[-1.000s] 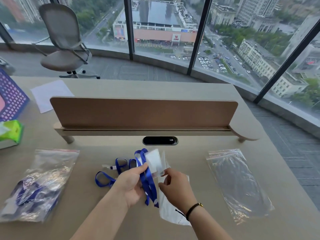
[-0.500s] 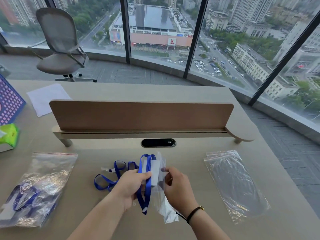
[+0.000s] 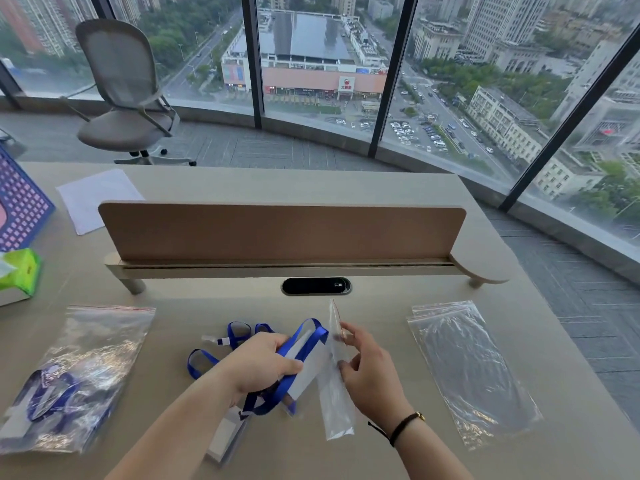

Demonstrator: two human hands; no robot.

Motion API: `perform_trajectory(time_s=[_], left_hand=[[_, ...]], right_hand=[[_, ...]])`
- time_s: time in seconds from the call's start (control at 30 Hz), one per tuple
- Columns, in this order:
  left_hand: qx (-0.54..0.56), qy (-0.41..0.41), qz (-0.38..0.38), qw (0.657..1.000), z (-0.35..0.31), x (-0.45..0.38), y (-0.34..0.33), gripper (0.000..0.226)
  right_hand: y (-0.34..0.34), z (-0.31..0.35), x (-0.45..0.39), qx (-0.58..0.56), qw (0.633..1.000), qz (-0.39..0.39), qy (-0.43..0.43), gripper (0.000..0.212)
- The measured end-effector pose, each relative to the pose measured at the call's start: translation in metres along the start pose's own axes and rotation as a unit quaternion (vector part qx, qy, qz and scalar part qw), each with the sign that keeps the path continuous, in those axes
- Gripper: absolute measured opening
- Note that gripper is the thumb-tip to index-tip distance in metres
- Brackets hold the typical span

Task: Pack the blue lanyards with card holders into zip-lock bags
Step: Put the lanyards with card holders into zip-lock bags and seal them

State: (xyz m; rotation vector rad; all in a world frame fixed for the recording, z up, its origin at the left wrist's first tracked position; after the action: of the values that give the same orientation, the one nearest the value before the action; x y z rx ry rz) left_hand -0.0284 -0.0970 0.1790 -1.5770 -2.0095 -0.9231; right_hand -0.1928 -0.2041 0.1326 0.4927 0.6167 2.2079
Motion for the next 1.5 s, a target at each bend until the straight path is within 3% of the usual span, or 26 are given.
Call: perform_trajectory(time_s=[0.2,0.33,0.47,0.63,0.7,0.83,0.97,1.1,1.2,1.27,1.3,1.4,1.47,1.5], left_hand=[[-0.162,-0.005,-0.057,0.985,-0.007,-0.003,0.003,0.017],[-0.198,-0.015,-0.030,0.980,-0.015,0.000,-0.003,0.008],[-0.223,-0.039,0.008,0.974,-0.018,-0.003,-0.014,0.060],[-0.215,-0.030,0.015,0.976,-0.020,-0.017,-0.014,0.068],[-0.164,0.001,0.029,0.986,-0.018,-0.023,-0.013,0.062],[-0.082,0.036,0.017,0.996,-0.014,-0.030,-0.012,0.020],[0.022,0.052,-0.021,0.998,-0.001,-0.037,-0.007,0.023],[0.053,0.031,-0.018,0.998,0.007,-0.040,-0.006,0.032],[0.162,0.030,-0.030,0.986,0.011,-0.044,-0.008,0.043],[0.184,0.021,-0.030,0.982,0.010,-0.042,-0.009,0.029],[0.173,0.017,-0.021,0.985,0.009,-0.040,-0.009,0.019],[0.084,0.002,-0.007,0.996,0.009,-0.036,-0.008,0.019],[-0.089,-0.032,-0.088,0.992,0.016,-0.036,0.000,0.015],[-0.185,-0.046,-0.127,0.974,0.019,-0.036,0.003,0.021]], right_hand=[[0.000,0.002,0.001,0.107,0.992,-0.027,0.054,0.058],[-0.004,0.006,0.002,0.111,0.991,-0.034,0.068,0.052],[-0.008,0.013,0.004,0.097,0.992,-0.035,0.076,0.048],[-0.010,0.014,0.006,0.076,0.994,-0.034,0.071,0.047],[-0.010,0.017,0.008,0.075,0.994,-0.027,0.079,0.048],[-0.013,0.021,0.011,0.066,0.993,-0.023,0.094,0.046],[-0.011,0.016,0.008,0.057,0.994,-0.037,0.084,0.046],[-0.006,0.014,0.005,0.045,0.995,-0.047,0.069,0.042],[-0.005,0.015,0.004,0.035,0.996,-0.050,0.065,0.039],[-0.006,0.015,0.003,0.033,0.996,-0.049,0.065,0.037],[-0.006,0.015,0.003,0.032,0.996,-0.048,0.063,0.037],[-0.005,0.013,0.002,0.027,0.996,-0.052,0.060,0.036],[-0.003,0.012,0.001,0.026,0.996,-0.058,0.056,0.036],[-0.003,0.011,0.000,0.025,0.996,-0.063,0.054,0.036]])
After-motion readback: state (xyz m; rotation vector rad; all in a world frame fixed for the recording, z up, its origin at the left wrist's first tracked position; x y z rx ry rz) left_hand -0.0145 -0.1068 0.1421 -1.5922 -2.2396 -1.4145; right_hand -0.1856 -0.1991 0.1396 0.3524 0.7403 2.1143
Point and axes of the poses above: each hand's wrist, its own x-axis away from the middle knuckle, its own y-axis out of the back of the hand, z = x × y, the point moved 2 cm from there along -x, towards the middle knuckle
